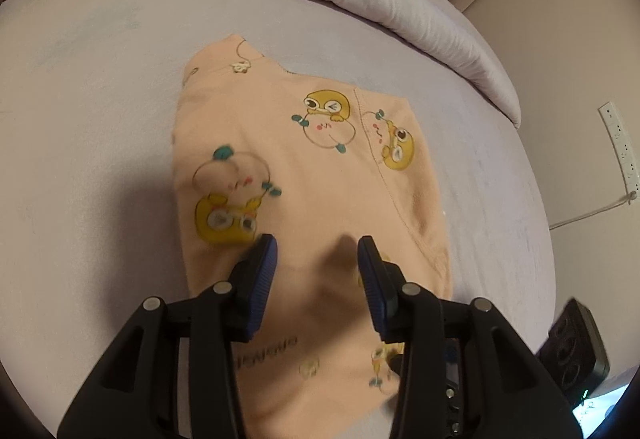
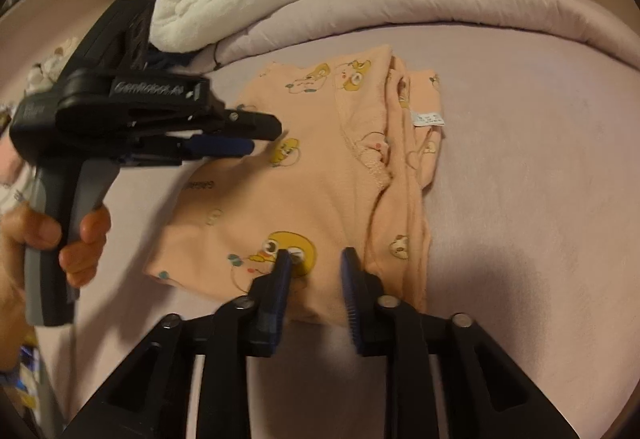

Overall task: Fold small clothes
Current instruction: 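Move the open right tool to the edge of the folded stack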

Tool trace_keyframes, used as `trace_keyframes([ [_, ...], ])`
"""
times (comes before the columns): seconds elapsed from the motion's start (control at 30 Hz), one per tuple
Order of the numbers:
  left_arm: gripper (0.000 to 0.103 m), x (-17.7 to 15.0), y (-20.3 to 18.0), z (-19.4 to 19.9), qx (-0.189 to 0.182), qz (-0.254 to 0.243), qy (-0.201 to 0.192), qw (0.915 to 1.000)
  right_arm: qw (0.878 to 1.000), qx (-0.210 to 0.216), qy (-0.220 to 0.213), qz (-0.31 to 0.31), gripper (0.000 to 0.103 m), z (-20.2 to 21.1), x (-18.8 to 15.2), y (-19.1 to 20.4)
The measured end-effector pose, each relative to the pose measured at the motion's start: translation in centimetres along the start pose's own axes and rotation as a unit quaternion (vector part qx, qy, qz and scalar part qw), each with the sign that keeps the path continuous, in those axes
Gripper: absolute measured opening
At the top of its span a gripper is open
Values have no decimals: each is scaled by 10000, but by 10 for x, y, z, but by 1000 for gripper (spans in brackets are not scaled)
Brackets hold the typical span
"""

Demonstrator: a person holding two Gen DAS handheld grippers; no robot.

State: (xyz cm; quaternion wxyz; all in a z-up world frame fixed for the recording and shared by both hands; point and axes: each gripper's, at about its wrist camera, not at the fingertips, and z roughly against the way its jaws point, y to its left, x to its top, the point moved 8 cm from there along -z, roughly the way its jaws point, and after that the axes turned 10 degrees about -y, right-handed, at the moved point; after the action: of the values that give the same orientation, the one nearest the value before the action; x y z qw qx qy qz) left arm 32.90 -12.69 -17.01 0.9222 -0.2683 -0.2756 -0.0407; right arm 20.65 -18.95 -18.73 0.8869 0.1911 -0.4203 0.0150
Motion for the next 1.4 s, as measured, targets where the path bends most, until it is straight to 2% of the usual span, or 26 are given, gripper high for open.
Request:
trace_keyframes([
  [0.1,41,-9,2,20,-40,-61,-107,9999,9997,164,-22,-182,45,4,4,2],
  [0.23,42,-22,17,45,-133,153,-275,9994,9992,227,-37,-329,46,13,4,2],
  [0.3,49,-28,30,54,1,267,-331,9991,9985,280,-70,-465,49,20,5,1],
  [0.43,49,-34,52,61,52,515,-289,9982,9939,447,-278,-965,57,34,12,-13],
  [0.5,49,-35,57,60,-23,716,-238,9971,9877,524,-379,-1421,63,40,14,-27],
  [0.6,49,-35,55,57,-151,821,-214,9963,9731,536,-392,-2206,64,36,19,-57],
  [0.73,49,-36,45,51,-202,675,-157,9974,9586,560,-260,-2781,65,24,20,-74],
  [0.8,49,-37,41,46,-183,550,-118,9983,9533,716,-220,-2926,65,17,23,-74],
  [0.9,49,-36,35,38,-185,424,-72,9989,9517,826,-129,-2954,65,10,23,-69],
  [1.07,50,-34,31,29,-143,293,-49,9995,9584,796,45,-2739,65,-12,31,-56],
  [1.4,50,-29,33,21,-201,301,-66,9993,9666,787,164,-2433,65,-24,36,-55],
])
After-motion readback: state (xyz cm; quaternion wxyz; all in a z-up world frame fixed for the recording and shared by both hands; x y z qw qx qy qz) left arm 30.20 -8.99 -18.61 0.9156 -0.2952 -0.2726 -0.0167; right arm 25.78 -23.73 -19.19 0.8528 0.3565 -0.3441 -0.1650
